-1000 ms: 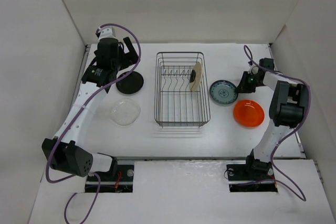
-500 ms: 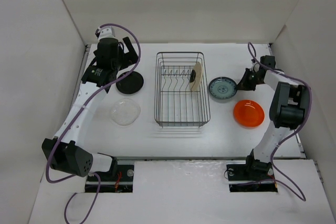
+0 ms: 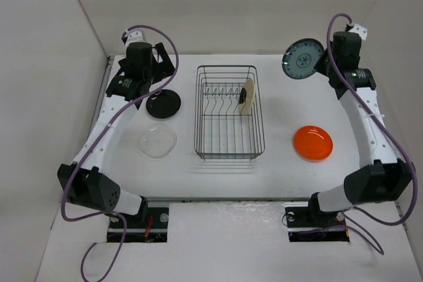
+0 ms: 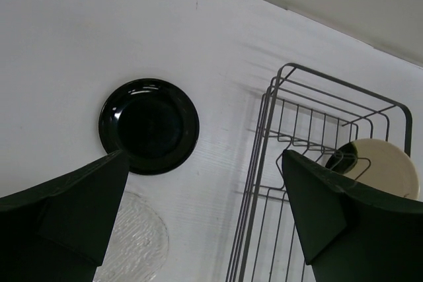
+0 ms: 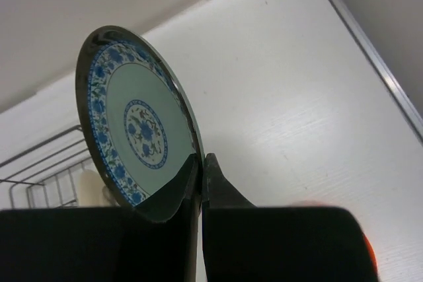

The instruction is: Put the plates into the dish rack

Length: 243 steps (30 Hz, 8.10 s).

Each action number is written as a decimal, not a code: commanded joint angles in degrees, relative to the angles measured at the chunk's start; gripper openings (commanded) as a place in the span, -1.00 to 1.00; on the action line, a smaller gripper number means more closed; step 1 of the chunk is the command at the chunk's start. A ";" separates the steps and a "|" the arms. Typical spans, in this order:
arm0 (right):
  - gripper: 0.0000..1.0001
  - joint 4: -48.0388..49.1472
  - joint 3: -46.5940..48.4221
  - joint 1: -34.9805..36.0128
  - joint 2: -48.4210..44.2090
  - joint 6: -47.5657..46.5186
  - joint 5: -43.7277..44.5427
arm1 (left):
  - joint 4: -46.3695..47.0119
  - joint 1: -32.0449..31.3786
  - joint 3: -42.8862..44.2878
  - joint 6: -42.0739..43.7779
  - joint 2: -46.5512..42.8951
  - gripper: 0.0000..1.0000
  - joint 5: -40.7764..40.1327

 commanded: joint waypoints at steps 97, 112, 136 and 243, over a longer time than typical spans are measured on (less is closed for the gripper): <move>-0.17 -32.66 41.61 42.30 37.49 8.84 48.35 | -8.97 6.77 2.69 -14.07 -1.95 1.00 -15.79; 0.54 4.17 -23.41 9.12 -22.53 -4.60 -3.47 | 4.21 6.77 -1.53 -4.67 -0.64 1.00 19.00; 0.88 -2.06 -45.59 14.75 -27.58 10.60 1.28 | 7.38 2.46 -2.67 -3.09 -3.35 1.00 26.75; 0.97 11.38 -12.45 27.36 -23.60 -16.99 -39.54 | 13.00 24.96 -4.96 1.57 39.01 -1.00 31.76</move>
